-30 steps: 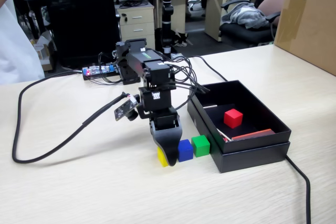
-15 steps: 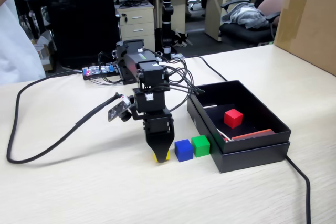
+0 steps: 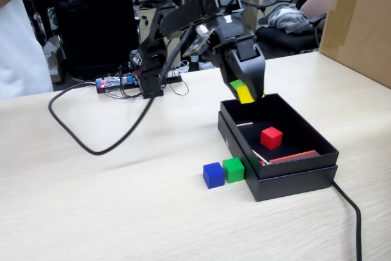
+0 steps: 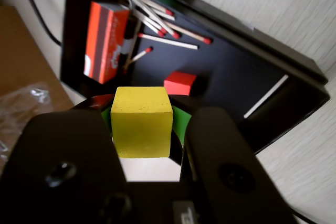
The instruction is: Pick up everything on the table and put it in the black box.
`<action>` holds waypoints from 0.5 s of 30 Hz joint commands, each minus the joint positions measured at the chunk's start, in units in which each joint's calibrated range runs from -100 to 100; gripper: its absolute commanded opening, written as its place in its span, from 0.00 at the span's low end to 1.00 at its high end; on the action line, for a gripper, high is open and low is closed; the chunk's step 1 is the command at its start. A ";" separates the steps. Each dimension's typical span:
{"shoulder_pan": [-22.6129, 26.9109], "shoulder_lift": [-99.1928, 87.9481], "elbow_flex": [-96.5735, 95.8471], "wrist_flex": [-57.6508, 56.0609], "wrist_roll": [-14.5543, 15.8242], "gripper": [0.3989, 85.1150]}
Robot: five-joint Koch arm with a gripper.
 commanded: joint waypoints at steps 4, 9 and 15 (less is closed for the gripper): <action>1.32 9.31 5.15 0.18 1.95 0.15; 0.78 14.24 5.06 0.18 2.00 0.16; -0.20 19.86 5.15 0.27 2.00 0.16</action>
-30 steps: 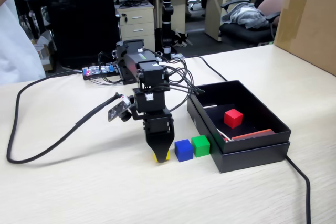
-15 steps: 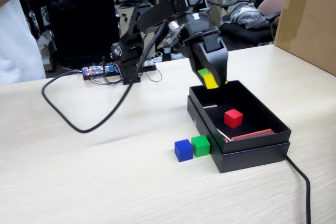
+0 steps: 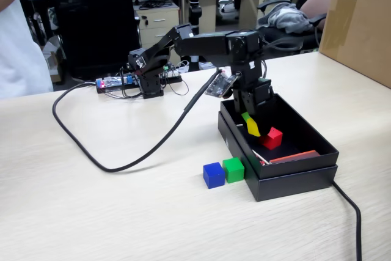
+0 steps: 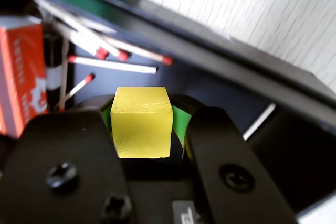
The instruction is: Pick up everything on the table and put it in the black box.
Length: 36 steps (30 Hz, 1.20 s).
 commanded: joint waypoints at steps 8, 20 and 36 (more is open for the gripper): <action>-0.10 6.18 4.79 0.53 0.49 0.24; -0.59 -15.85 1.70 0.35 0.73 0.46; -10.16 -20.56 -4.64 0.44 -2.25 0.54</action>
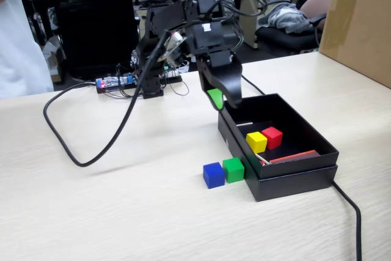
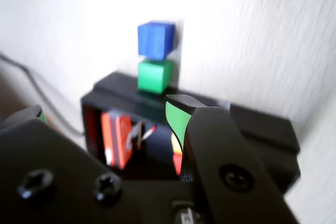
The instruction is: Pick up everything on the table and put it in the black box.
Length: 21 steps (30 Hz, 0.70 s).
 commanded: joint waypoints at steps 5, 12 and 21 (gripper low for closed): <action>-2.00 14.35 7.38 0.45 -1.17 0.55; -2.00 26.28 15.27 0.88 -1.22 0.54; -1.81 35.12 18.98 1.14 -1.27 0.54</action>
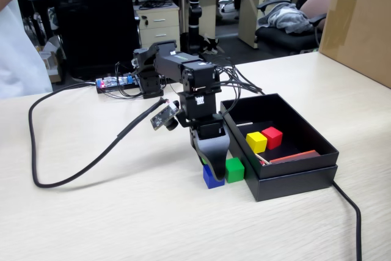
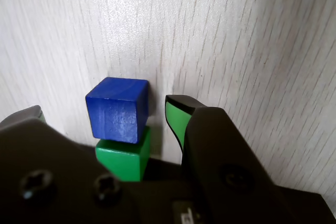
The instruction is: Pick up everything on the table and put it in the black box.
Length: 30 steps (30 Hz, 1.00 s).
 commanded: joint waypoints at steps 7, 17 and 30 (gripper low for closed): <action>-0.15 1.89 4.84 1.14 -0.10 0.35; -1.22 -4.77 3.39 -0.24 0.93 0.11; 6.74 -38.39 -4.86 -0.85 0.10 0.11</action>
